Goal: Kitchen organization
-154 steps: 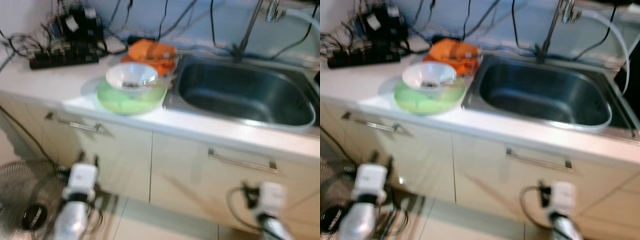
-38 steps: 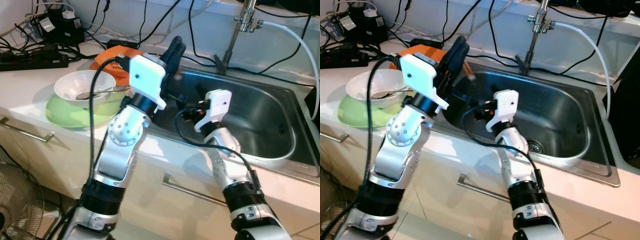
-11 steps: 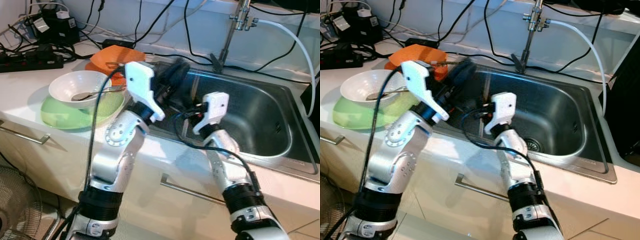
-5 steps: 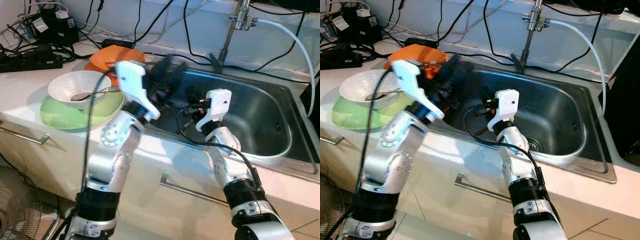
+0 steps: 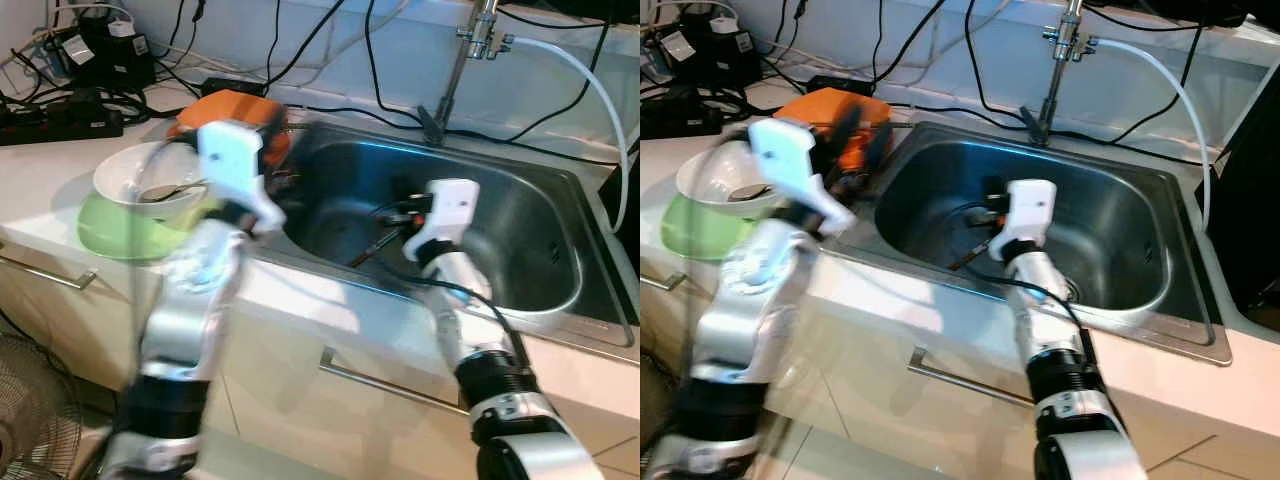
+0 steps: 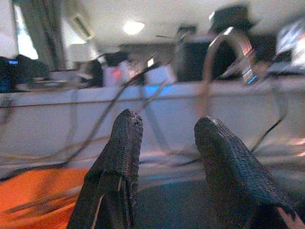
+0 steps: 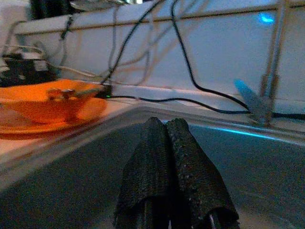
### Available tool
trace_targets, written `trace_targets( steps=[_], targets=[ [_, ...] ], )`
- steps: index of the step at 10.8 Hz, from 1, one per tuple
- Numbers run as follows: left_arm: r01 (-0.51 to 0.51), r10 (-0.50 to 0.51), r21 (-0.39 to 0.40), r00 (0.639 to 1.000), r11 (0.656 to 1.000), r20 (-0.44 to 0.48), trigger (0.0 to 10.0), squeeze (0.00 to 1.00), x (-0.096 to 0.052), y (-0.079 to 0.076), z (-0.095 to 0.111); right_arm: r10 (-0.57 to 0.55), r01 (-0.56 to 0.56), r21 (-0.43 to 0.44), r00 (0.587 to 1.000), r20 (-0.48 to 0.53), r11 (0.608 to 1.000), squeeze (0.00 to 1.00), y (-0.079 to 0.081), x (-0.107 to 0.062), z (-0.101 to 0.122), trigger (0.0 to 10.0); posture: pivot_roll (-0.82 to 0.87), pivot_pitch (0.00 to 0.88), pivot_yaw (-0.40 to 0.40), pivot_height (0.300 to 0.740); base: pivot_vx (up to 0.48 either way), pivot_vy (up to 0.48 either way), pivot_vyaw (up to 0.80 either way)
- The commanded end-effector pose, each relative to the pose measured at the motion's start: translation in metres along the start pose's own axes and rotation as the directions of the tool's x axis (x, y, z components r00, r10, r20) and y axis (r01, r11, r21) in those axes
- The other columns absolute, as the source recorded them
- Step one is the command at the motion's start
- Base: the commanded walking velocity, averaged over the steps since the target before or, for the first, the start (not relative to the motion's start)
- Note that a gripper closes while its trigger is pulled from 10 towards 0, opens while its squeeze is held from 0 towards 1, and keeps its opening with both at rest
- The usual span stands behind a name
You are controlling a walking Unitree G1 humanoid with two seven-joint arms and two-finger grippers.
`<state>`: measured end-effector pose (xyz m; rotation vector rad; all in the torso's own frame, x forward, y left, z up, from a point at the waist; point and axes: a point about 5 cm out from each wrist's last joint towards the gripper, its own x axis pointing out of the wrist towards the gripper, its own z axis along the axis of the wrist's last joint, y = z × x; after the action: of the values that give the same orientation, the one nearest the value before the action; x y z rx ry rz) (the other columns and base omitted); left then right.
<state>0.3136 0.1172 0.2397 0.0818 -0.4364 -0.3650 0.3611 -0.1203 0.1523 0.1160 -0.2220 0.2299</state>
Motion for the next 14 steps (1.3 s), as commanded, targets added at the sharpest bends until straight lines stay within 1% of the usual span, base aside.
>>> trace_targets(
  steps=[1,2,4,5,6,7,8,9,10,12,14],
  targets=[
    [-0.007,0.01,0.08,0.999,0.997,-0.035,10.0,0.0,-0.004,0.0,-0.007,-0.006,0.007,-0.01,1.0,0.006,1.0,0.0,-0.001,0.002,0.002,10.0,0.24,0.0,-0.05,0.74,0.0,0.0,0.0],
    [0.001,0.015,0.207,0.997,0.978,-0.077,10.0,0.0,-0.012,0.003,-0.013,-0.009,0.009,-0.01,1.0,0.002,1.0,0.0,0.0,0.002,0.001,10.0,0.24,0.0,-0.053,0.74,0.0,0.0,0.0],
    [0.006,0.037,0.366,0.993,0.931,-0.11,10.0,0.0,-0.022,0.006,-0.018,-0.006,0.006,-0.007,1.0,0.0,1.0,0.0,0.001,0.003,0.0,10.0,0.25,0.002,-0.057,0.74,0.0,0.0,0.0],
    [0.032,0.026,0.445,0.992,0.895,-0.123,10.0,0.0,-0.023,0.006,-0.019,-0.006,0.006,-0.006,1.0,0.001,1.0,0.0,0.001,0.003,0.0,10.0,0.25,0.004,-0.057,0.74,0.0,0.0,0.0],
    [0.077,0.01,0.547,0.988,0.833,-0.153,10.0,0.0,-0.027,0.006,-0.022,-0.007,0.007,-0.004,1.0,0.001,1.0,0.0,0.001,0.003,0.0,10.0,0.25,0.004,-0.057,0.74,0.0,0.0,0.0],
    [0.097,0.006,0.539,0.983,0.837,-0.186,10.0,0.0,-0.03,0.006,-0.027,-0.007,0.007,-0.004,1.0,0.001,1.0,0.0,0.001,0.003,0.0,10.0,0.25,0.001,-0.054,0.74,0.0,0.0,0.0],
    [0.12,0.003,0.562,0.977,0.819,-0.214,10.0,0.0,-0.034,0.008,-0.032,-0.006,0.006,-0.001,1.0,0.001,1.0,0.0,0.001,0.003,0.0,10.0,0.25,0.0,-0.056,0.74,0.0,0.0,0.0],
    [0.129,0.003,0.586,0.976,0.8,-0.219,10.0,0.0,-0.036,0.009,-0.032,-0.002,0.002,-0.001,1.0,0.001,1.0,0.0,0.002,0.003,-0.001,10.0,0.25,0.0,-0.056,0.74,0.0,0.0,0.0],
    [0.131,0.007,0.599,0.975,0.79,-0.222,10.0,0.0,-0.036,0.009,-0.033,0.001,-0.001,0.0,1.0,0.001,1.0,0.0,0.003,0.003,-0.001,10.0,0.25,0.0,-0.057,0.74,0.0,0.0,0.0],
    [0.149,0.015,0.612,0.967,0.777,-0.255,10.0,0.0,-0.039,0.007,-0.037,0.007,-0.007,0.001,1.0,0.005,1.0,0.0,0.004,0.004,0.0,10.0,0.25,0.0,-0.057,0.74,0.0,0.0,0.0],
    [0.149,0.028,0.615,0.963,0.774,-0.268,10.0,0.0,-0.039,0.009,-0.04,0.008,-0.008,0.0,1.0,0.006,1.0,0.0,0.004,0.004,0.0,10.0,0.25,0.0,-0.057,0.74,0.0,0.0,0.0]
  ],
)
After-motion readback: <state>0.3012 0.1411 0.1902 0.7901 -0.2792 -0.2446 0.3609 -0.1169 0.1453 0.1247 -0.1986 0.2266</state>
